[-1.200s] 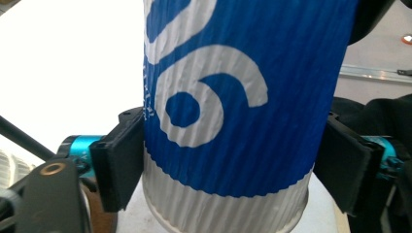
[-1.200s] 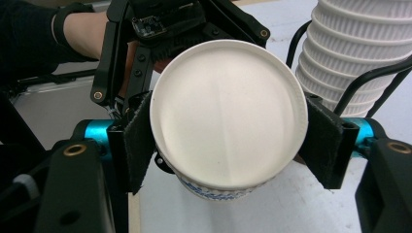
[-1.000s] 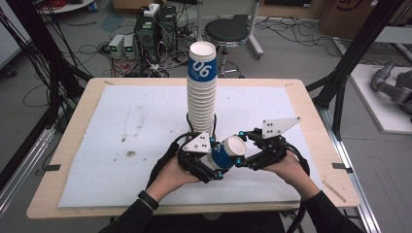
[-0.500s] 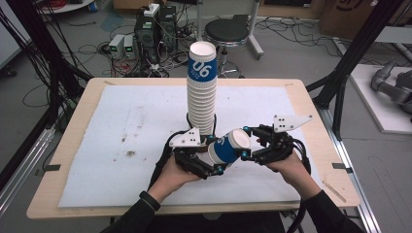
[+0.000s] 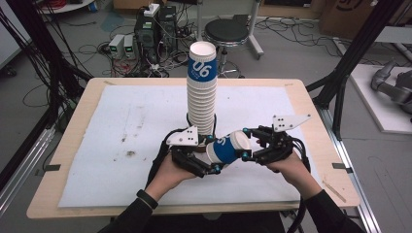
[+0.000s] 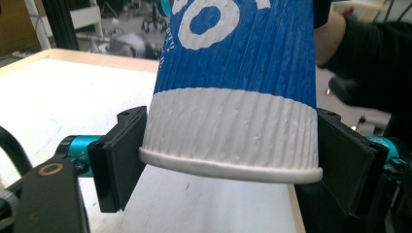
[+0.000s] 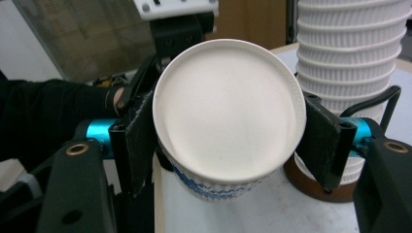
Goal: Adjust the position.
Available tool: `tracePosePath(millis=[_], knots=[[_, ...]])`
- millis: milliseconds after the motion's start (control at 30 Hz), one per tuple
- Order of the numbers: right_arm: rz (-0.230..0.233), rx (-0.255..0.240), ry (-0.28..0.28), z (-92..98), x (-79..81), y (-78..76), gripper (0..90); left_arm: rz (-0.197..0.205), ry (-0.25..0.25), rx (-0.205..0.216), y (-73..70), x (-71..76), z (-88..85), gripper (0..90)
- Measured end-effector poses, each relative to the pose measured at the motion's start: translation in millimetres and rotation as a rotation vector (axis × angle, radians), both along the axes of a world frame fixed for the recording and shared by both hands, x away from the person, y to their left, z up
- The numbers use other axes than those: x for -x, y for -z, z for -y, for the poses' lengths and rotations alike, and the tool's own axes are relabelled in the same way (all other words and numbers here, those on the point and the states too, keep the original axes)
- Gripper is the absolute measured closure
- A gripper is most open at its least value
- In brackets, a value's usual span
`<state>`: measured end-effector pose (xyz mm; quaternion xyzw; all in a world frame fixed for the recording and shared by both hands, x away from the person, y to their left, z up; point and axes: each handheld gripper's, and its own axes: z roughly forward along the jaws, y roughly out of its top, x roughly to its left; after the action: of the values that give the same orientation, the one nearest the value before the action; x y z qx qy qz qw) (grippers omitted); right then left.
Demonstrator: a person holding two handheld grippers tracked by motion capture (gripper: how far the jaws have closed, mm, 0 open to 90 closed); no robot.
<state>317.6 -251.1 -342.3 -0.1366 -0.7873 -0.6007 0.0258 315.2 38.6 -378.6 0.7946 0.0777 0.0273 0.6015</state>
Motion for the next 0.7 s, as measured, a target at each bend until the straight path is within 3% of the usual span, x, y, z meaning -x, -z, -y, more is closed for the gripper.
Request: tracePosePath(millis=[33,167,233,300,333,400,467,600,700], knots=[[-0.003,0.019,-0.003,0.4,0.2,-0.3,29.8,0.000,0.000,0.000,0.0,0.0,0.0,19.2],[0.033,0.095,-0.012,-2.8,2.4,-0.8,21.8,0.014,-0.002,-0.089,-4.3,-0.1,0.1,19.4],[0.040,0.118,-0.011,-3.5,3.4,-1.6,21.8,0.009,-0.004,-0.097,-4.2,0.4,0.0,19.7],[0.074,0.166,-0.004,-5.6,5.7,-4.6,21.8,0.031,-0.008,-0.129,-5.4,0.4,-0.6,20.0],[0.074,0.166,-0.004,-5.6,5.7,-4.6,21.8,0.031,-0.008,-0.129,-5.4,0.4,-0.6,20.1],[0.106,0.205,0.009,-8.2,7.4,-6.0,21.4,0.046,-0.007,-0.182,-7.5,1.0,0.6,20.2],[0.107,0.215,0.011,-9.5,7.9,-5.8,21.4,0.062,-0.010,-0.206,-8.6,1.7,1.2,20.2],[0.106,0.243,0.005,-13.2,7.2,-2.7,21.7,0.069,-0.006,-0.218,-9.2,2.4,1.9,20.3],[0.106,0.241,0.006,-14.3,6.8,-0.4,27.0,0.067,-0.009,-0.219,-9.5,3.6,2.5,20.0]])
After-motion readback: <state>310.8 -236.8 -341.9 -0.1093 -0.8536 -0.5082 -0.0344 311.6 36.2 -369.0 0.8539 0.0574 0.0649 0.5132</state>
